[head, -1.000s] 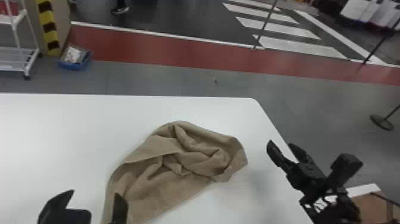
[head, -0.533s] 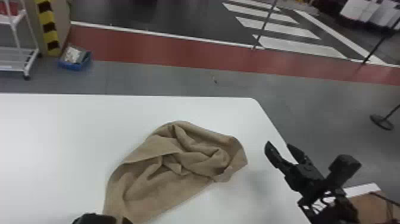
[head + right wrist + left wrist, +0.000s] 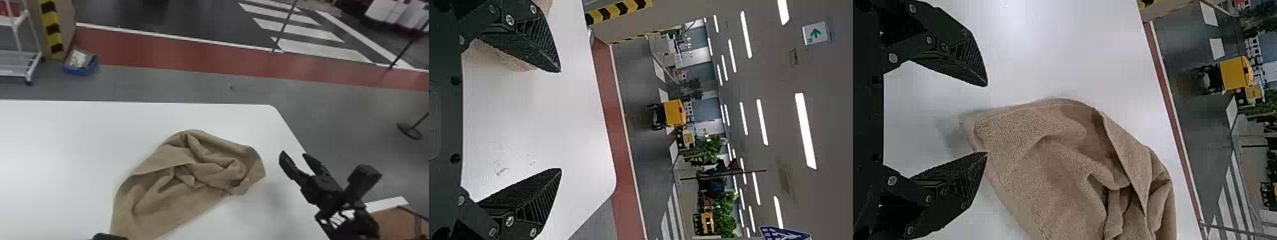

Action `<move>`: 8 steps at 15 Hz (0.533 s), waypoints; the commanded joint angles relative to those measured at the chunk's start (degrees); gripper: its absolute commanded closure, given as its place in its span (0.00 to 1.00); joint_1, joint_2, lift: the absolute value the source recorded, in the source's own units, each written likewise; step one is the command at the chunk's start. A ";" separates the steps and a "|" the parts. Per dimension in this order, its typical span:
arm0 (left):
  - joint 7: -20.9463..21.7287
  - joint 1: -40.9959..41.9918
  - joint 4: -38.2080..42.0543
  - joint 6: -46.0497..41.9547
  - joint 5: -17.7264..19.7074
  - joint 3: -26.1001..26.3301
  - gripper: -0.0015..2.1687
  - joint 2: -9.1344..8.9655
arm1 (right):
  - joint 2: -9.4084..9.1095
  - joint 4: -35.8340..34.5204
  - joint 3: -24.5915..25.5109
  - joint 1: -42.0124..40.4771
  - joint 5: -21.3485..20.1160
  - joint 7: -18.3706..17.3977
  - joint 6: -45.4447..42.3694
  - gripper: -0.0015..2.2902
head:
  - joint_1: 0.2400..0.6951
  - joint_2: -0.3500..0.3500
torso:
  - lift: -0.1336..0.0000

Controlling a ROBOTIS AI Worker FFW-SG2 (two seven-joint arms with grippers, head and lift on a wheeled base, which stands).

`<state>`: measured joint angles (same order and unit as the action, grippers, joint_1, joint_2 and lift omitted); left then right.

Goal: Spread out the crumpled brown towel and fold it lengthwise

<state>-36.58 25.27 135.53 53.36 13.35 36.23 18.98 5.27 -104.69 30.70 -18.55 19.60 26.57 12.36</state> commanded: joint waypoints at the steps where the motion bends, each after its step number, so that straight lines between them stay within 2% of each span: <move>1: 0.10 -0.57 0.00 1.62 0.27 0.24 0.26 -0.09 | 0.00 0.01 -0.02 0.00 0.00 -0.02 -0.09 0.09 | 1.00 0.00 | 0.07; 8: 1.16 -0.84 -0.53 3.38 0.62 0.33 0.28 -0.62 | 0.00 0.01 -0.02 0.18 0.00 0.06 -0.27 0.09 | 1.00 0.00 | 0.07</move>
<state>-35.48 24.49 135.28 56.73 13.95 36.56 18.39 5.27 -104.68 30.72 -18.42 19.60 26.57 12.15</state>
